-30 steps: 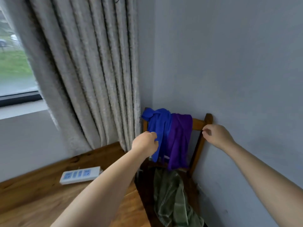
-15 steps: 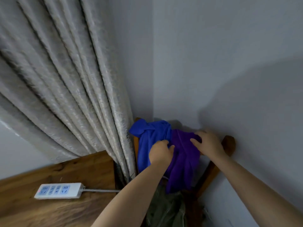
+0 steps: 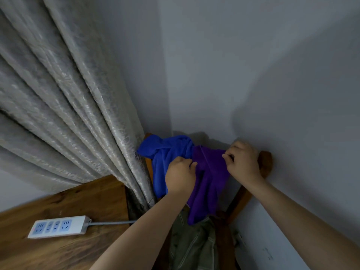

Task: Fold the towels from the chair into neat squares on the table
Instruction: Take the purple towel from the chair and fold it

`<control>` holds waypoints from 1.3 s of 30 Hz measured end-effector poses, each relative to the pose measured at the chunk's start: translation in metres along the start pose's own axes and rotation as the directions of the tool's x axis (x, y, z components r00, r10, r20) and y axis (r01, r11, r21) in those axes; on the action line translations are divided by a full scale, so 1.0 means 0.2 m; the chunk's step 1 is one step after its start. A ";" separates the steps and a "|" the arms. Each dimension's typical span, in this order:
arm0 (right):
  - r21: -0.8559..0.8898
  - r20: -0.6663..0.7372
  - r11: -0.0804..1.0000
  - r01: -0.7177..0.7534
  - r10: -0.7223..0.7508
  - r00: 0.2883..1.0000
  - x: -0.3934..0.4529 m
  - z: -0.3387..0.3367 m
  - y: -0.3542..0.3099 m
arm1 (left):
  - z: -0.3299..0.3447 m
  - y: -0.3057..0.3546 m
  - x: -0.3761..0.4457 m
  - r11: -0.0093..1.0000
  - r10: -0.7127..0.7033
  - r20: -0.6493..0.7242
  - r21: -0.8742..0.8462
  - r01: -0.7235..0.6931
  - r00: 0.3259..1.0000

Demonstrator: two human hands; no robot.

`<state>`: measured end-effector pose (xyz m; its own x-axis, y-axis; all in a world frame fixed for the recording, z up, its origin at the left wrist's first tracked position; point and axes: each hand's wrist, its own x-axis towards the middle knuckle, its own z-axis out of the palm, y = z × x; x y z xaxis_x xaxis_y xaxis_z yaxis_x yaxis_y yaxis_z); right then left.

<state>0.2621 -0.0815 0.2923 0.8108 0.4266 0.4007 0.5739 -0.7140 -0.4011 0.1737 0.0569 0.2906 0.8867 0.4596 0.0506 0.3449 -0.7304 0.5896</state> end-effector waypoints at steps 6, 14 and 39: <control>0.069 -0.007 0.998 0.015 -0.014 1.000 -0.06 -0.09 -0.02 | -0.10 0.09 -0.01 0.903 0.012 0.188 0.421 -0.092 0.982; 0.111 0.007 0.982 -0.152 0.152 0.988 -0.09 -0.24 -0.03 | -0.20 0.16 -0.01 0.945 0.047 0.170 0.312 -0.099 0.984; 0.385 -0.266 0.834 0.396 -0.311 0.912 -0.90 -0.30 -1.89 | -1.49 -0.98 -1.45 0.965 0.042 -0.654 -0.170 -0.200 0.756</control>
<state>-0.1074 0.0788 0.4220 0.5310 0.4632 0.7095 0.8438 -0.2123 -0.4929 -0.2436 0.2179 0.4009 0.4830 0.6472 0.5898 0.1031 -0.7109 0.6957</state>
